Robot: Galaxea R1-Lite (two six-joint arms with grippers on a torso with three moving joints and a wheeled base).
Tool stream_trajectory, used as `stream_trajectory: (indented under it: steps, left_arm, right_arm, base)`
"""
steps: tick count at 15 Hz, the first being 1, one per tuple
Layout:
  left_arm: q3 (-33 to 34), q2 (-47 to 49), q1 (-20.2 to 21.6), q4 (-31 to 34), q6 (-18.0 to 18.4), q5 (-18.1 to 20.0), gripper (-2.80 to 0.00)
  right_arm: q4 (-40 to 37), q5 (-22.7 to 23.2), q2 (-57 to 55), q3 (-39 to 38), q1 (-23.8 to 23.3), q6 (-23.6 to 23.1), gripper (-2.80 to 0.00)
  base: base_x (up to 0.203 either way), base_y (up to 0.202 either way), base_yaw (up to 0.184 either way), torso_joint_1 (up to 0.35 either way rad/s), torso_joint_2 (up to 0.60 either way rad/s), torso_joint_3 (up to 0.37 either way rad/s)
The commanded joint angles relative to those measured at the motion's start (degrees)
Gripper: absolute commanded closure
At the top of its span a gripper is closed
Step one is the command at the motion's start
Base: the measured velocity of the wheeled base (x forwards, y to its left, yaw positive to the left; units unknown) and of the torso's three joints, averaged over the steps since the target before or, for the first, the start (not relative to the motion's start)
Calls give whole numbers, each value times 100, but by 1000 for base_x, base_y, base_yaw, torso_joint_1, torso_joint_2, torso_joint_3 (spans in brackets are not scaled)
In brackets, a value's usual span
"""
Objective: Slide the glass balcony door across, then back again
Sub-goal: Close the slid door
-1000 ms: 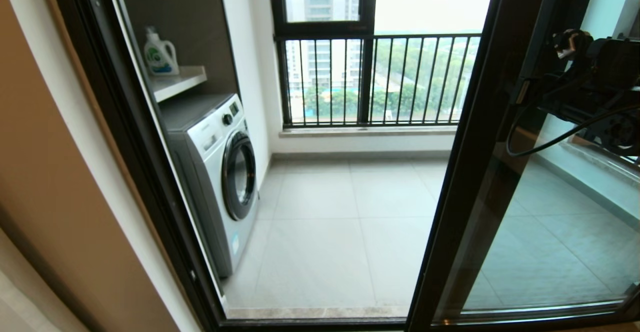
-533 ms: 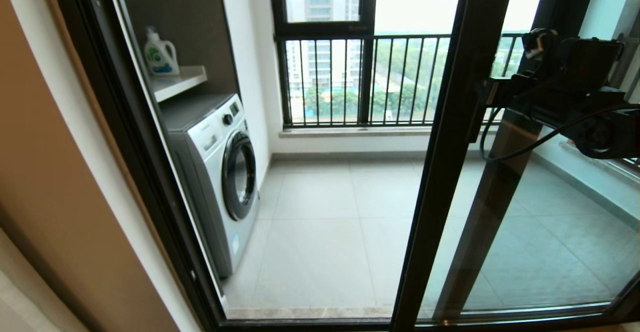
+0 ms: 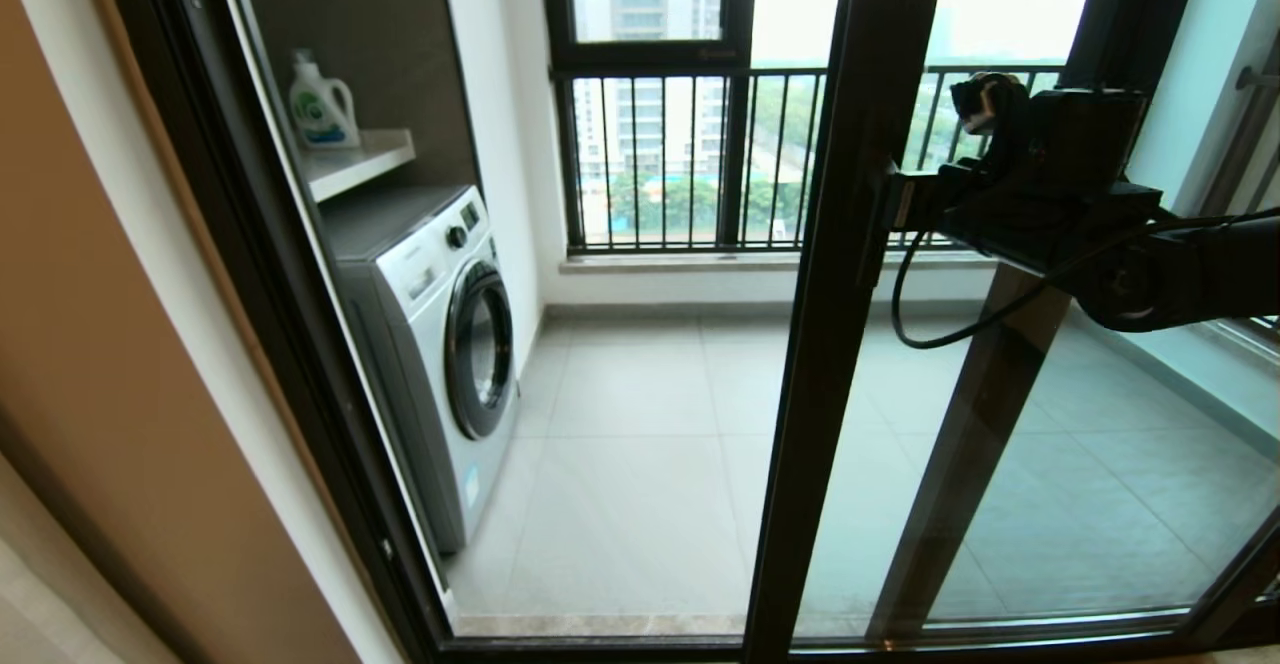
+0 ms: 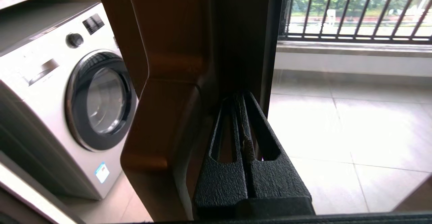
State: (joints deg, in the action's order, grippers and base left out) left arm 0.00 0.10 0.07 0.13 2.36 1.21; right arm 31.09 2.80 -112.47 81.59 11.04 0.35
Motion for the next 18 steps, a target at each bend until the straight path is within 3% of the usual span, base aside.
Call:
stream_trajectory:
  steps: [1,13,18]
  left_arm:
    - [0,8,1,4,1,2,0]
    - [0,8,1,-4,1,2,0]
    - [0,8,1,4,1,2,0]
  right_arm:
    - [21,-15,-75,47,336,0,0]
    - [64,-740,-767,693,1912,9,0]
    - [72,-913,-882,823,2051,17,0]
  base:
    - [0,0,0,0,0,0]
    - [0,0,0,0,0,0]
    - [0,0,0,0,0,0]
